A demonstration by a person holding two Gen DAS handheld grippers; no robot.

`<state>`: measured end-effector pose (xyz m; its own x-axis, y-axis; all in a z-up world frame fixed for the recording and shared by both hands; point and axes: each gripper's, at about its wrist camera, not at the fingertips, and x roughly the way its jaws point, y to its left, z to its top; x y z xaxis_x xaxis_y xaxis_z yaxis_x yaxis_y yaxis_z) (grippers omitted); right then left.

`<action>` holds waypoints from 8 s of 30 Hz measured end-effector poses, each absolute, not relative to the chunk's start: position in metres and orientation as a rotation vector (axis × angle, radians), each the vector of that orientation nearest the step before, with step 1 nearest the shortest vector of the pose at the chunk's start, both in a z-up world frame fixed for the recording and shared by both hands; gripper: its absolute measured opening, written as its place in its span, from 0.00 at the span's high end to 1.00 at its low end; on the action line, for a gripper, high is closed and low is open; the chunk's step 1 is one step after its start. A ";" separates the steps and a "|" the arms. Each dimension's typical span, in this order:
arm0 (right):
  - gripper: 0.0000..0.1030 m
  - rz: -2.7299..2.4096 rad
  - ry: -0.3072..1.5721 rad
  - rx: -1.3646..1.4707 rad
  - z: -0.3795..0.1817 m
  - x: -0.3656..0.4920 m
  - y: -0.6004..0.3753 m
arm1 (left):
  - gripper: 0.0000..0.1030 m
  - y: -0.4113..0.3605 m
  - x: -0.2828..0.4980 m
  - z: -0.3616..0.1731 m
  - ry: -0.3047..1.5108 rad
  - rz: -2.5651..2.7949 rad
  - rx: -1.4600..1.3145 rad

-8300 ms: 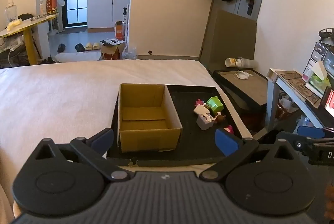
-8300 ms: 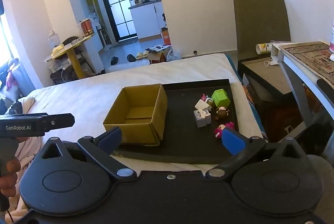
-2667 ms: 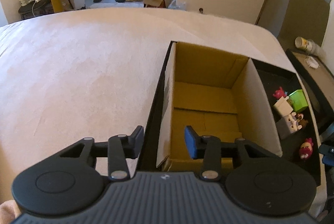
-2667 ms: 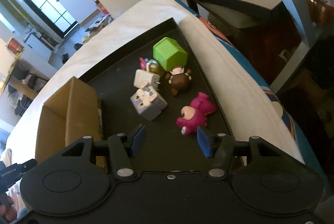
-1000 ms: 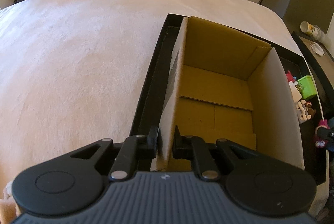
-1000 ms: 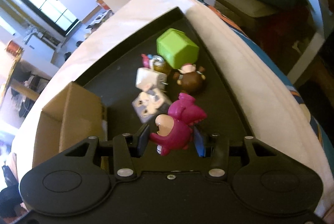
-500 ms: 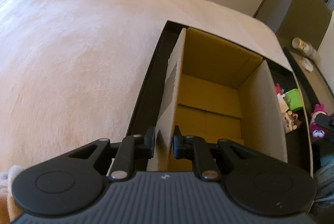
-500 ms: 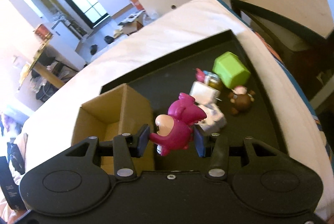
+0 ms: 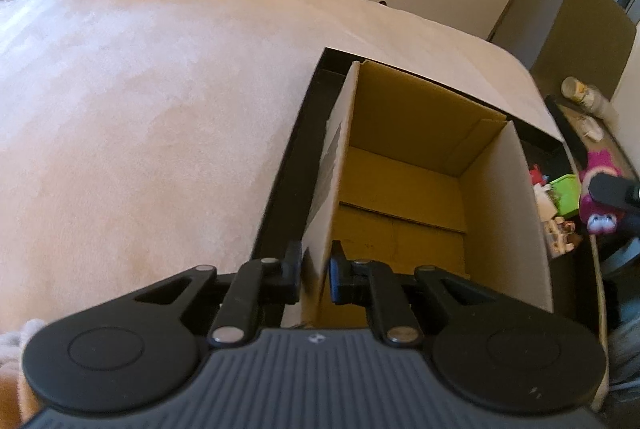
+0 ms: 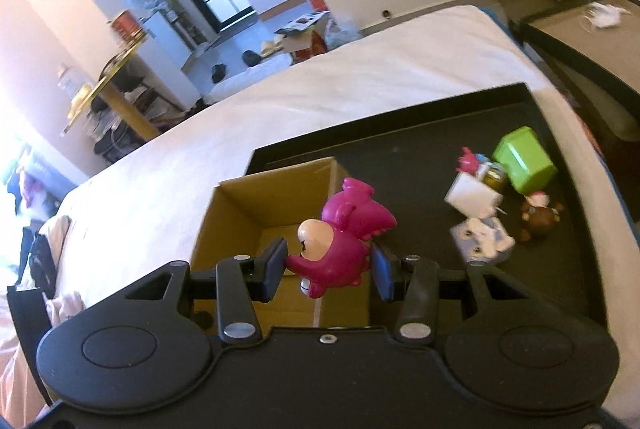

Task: Organize rigid objects
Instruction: 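Carry the pink plush figure into the cardboard box and open the right tool, then move the right tool back to the grey cube toy and grasp it, then carry the grey cube toy into the cardboard box and release it, then move the right tool to the brown figure with pink hat and grasp it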

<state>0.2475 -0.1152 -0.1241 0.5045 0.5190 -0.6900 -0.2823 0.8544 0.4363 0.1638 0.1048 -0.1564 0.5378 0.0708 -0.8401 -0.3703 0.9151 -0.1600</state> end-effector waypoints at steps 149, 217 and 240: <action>0.58 0.510 0.920 -0.098 -0.143 0.274 -0.134 | 0.88 0.107 0.164 -0.160 0.979 0.265 -0.345; 0.56 0.773 0.947 -0.086 -0.134 0.255 0.001 | 0.87 0.118 0.163 -0.166 0.956 0.233 -0.422; 0.55 0.728 0.944 -0.080 -0.109 0.247 -0.058 | 0.87 0.111 0.164 -0.166 0.961 0.236 -0.394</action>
<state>0.2474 -0.0579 -0.1090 0.3702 0.5329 -0.7609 -0.6000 0.7625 0.2421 0.1644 0.1113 -0.1658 0.5549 0.0215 -0.8316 -0.3657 0.9042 -0.2207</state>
